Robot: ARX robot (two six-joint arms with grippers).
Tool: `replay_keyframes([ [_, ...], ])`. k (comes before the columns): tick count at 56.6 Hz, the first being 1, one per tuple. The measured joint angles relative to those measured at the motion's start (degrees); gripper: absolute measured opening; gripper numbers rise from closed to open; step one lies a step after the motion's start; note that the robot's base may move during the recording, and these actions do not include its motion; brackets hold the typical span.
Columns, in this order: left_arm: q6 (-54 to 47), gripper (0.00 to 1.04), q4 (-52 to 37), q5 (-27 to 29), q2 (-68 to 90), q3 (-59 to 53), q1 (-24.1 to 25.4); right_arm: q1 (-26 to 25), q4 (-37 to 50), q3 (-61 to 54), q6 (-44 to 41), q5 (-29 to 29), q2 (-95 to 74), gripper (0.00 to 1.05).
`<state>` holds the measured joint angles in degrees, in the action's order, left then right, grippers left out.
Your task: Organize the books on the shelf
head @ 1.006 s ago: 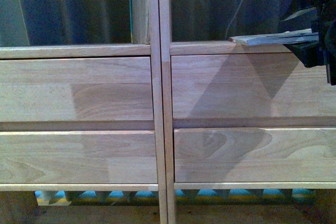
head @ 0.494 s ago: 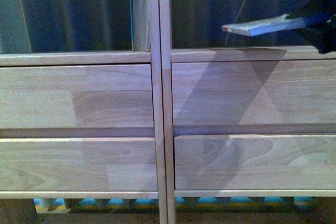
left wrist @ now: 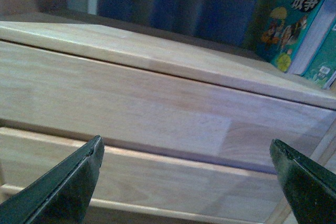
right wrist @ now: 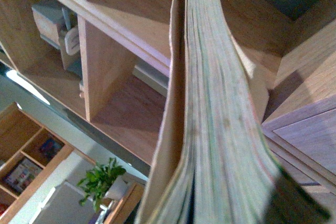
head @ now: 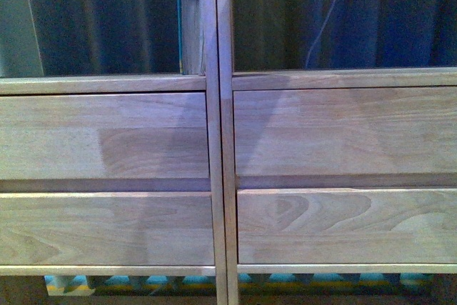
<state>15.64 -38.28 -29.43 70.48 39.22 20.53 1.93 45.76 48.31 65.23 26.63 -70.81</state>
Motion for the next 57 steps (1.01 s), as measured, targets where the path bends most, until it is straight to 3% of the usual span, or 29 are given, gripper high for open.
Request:
replay_keyframes([
  [11, 9.03, 0.97, 3.87, -5.62, 7.80, 13.09, -10.64, 2.64, 0.61, -0.02, -4.94, 0.42, -0.02, 0.07],
  [28, 19.08, 0.97, 0.77, -6.69, 15.74, 21.86, -26.91, 8.24, 4.46, -3.17, -8.59, 1.99, 0.94, 0.07],
  [40, 26.62, 0.97, -8.74, -10.25, 17.94, 23.56, -32.96, 12.11, 14.27, -8.90, -9.20, 4.15, 1.60, 0.07],
  [57, 28.65, 0.97, -14.67, -13.53, 17.68, 20.52, -34.16, 8.50, 20.26, -7.74, -1.55, 3.08, -0.24, 0.07],
])
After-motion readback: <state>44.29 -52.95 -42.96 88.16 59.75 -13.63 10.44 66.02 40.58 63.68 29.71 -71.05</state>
